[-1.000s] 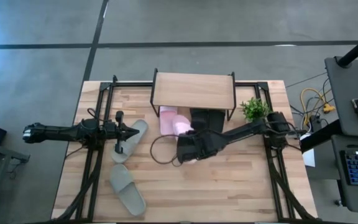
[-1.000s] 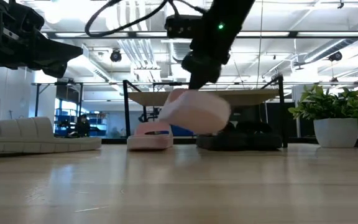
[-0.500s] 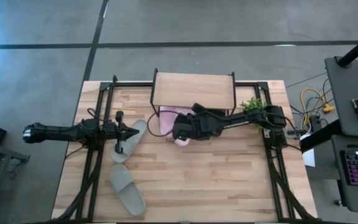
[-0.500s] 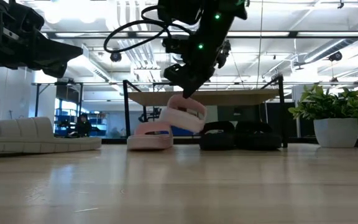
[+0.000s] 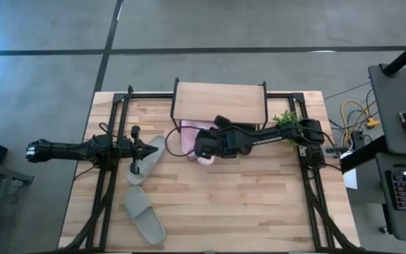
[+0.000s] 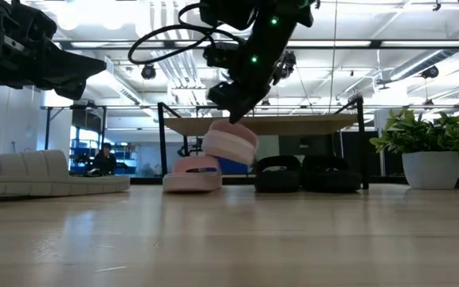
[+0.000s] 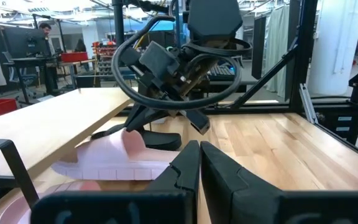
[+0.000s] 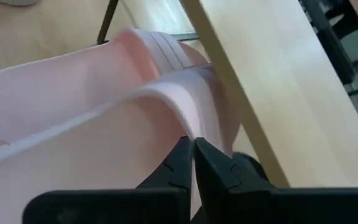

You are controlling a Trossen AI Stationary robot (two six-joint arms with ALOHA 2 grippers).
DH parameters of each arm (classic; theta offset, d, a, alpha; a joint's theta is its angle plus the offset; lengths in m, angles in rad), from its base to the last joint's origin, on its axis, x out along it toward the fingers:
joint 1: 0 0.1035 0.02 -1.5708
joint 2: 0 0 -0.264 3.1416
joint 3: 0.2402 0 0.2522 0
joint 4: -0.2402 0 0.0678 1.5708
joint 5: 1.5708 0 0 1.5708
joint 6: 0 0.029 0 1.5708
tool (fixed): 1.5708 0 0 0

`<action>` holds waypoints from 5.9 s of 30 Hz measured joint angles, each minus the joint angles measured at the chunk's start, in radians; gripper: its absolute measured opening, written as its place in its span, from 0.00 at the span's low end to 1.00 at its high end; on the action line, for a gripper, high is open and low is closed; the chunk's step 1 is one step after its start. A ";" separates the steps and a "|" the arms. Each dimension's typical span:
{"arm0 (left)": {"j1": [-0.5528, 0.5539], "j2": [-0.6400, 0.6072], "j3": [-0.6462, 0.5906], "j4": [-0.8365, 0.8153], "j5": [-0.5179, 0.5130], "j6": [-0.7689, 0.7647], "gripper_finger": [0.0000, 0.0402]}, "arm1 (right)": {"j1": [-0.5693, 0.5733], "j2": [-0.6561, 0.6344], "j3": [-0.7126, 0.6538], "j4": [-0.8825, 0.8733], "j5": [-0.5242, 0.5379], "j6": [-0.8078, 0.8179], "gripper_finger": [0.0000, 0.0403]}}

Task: Pick and place slides into the shelf
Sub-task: Put the right pink slide under the shelf, then adjust the pink slides under the shelf

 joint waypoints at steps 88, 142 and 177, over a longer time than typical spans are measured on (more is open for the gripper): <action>0.000 0.000 0.000 0.000 0.000 0.000 0.00 | -0.052 0.113 0.046 0.096 -0.374 0.064 0.18; 0.000 0.000 0.000 -0.001 0.000 0.000 0.00 | -0.057 0.263 0.091 0.213 -0.393 0.001 0.16; 0.000 0.000 0.000 -0.001 0.000 0.000 0.00 | -0.083 0.259 0.121 -0.180 -0.303 -0.014 0.16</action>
